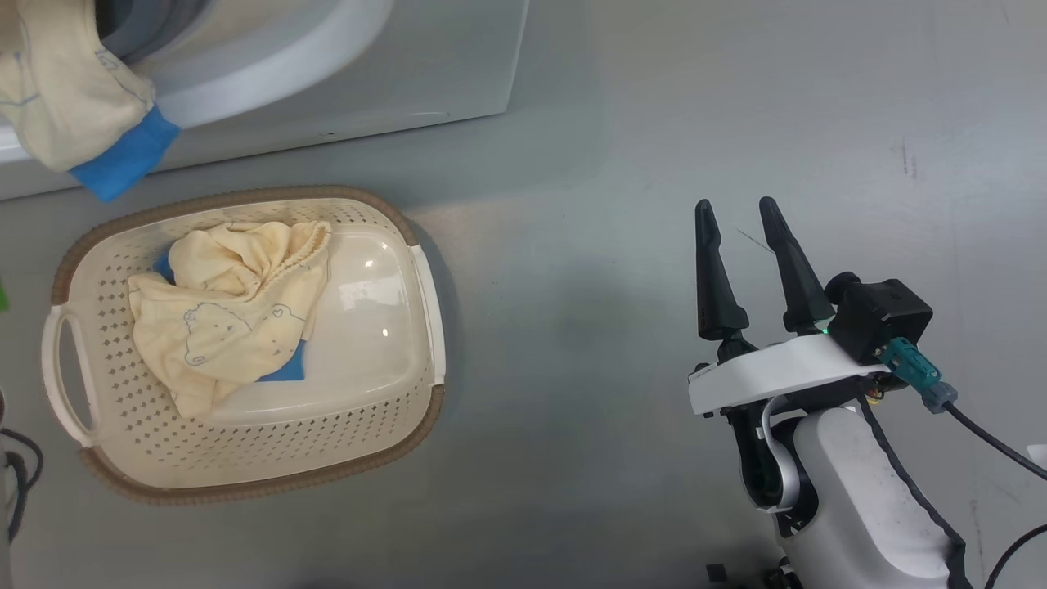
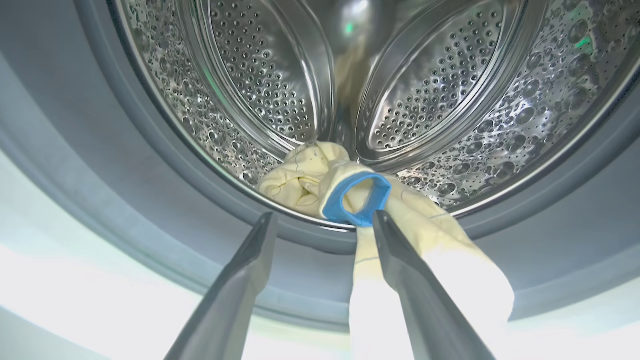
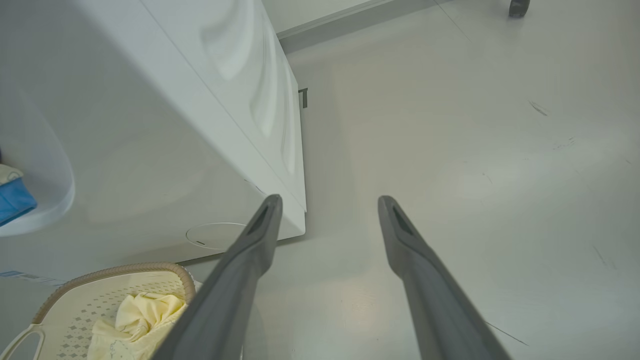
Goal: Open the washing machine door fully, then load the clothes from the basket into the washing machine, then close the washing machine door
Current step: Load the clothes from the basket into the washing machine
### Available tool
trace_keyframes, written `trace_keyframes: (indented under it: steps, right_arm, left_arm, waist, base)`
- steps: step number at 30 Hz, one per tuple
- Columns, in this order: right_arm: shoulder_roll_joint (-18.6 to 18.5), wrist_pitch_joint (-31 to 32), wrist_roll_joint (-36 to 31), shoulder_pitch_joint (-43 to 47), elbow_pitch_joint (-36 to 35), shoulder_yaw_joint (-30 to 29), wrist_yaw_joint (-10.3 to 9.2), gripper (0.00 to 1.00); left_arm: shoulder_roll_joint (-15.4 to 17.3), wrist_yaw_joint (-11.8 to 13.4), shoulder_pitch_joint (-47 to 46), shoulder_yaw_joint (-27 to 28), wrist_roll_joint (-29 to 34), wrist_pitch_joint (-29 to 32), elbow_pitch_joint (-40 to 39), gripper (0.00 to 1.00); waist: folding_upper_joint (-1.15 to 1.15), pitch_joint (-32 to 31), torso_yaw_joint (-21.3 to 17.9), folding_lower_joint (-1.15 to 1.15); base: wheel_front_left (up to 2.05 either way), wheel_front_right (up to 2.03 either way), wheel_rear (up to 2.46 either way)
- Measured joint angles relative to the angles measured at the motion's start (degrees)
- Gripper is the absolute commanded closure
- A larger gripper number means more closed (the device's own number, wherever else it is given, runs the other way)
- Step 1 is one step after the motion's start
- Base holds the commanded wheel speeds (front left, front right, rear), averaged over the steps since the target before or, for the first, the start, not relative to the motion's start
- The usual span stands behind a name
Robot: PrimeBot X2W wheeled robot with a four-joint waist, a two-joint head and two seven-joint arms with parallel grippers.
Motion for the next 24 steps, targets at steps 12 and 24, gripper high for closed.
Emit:
trace_keyframes:
  steps: [12,24]
  right_arm:
    - [-0.01,0.00,-0.03,0.02,0.26,0.32,0.00,0.00]
    - [0.00,0.00,-0.03,0.02,0.46,0.53,0.00,0.00]
  left_arm:
    - [-3.54,-0.01,12.51,1.43,3.61,0.01,-4.43,0.00]
    - [-6.99,-0.07,24.53,2.31,5.97,0.01,-2.87,0.00]
  waist:
    - [0.00,-0.32,0.27,0.00]
    - [0.00,-0.23,-0.05,0.00]
  base:
    - [0.00,0.00,0.00]
    - [0.00,0.00,0.00]
